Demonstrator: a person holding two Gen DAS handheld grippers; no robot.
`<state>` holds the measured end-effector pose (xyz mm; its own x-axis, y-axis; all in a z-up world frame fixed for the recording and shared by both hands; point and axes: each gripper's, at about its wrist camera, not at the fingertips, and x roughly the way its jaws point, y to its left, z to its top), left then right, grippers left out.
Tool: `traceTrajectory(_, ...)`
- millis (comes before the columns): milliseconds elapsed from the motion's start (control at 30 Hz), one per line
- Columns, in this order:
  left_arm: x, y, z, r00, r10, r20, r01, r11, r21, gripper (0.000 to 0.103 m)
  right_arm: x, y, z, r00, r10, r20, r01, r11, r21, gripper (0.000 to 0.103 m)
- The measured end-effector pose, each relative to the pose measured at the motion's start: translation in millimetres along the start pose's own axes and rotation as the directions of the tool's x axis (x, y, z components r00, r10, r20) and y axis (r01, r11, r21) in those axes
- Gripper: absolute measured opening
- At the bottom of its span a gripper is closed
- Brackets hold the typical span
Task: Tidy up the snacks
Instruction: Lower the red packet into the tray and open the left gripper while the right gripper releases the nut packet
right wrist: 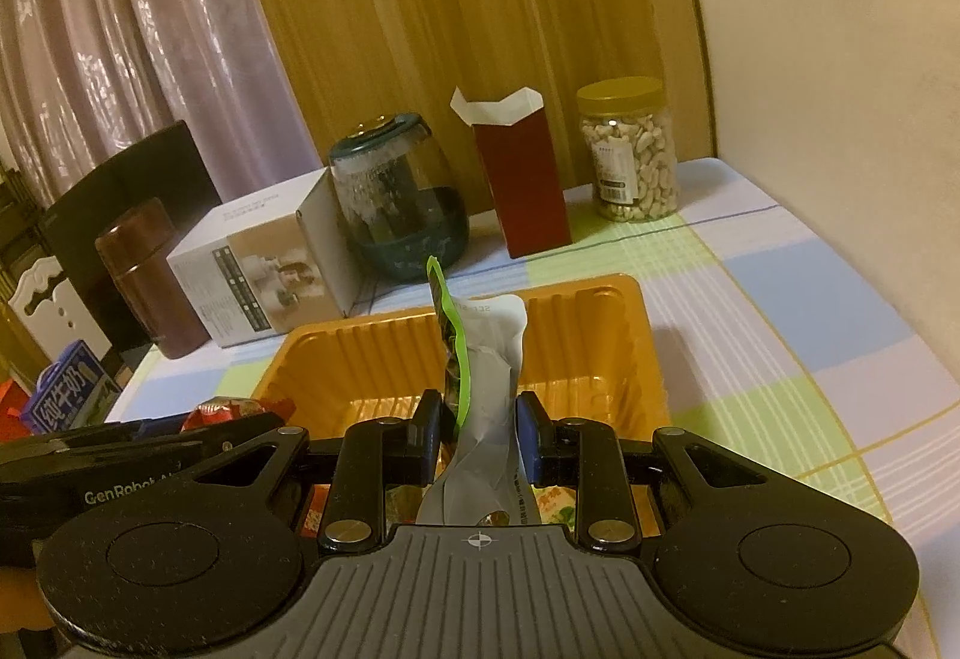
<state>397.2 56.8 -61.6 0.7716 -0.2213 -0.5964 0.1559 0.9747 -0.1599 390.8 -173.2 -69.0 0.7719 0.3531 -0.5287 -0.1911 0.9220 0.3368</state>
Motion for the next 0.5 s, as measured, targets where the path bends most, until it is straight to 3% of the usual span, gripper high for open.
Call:
traceTrajectory(400,10,0,-1,1.0,-0.004,-0.006,0.004,1.0,0.002,0.053,10,-2,1,1.0,-0.002,-0.016,0.002,1.0,-0.004,0.027)
traceTrajectory(433,11,-1,0,1.0,-0.004,-0.007,0.004,1.0,0.003,0.058,10,-2,1,1.0,-0.002,-0.016,0.002,1.0,-0.004,0.027)
traceTrajectory(467,12,-2,0,1.0,-0.001,-0.01,0.002,1.0,0.008,0.074,10,-2,1,1.0,-0.001,-0.016,0.001,1.0,-0.004,0.027)
traceTrajectory(500,12,-3,-1,1.0,0.009,-0.005,-0.009,1.0,0.012,0.08,10,-2,1,1.0,-0.002,-0.016,0.002,1.0,-0.005,0.027)
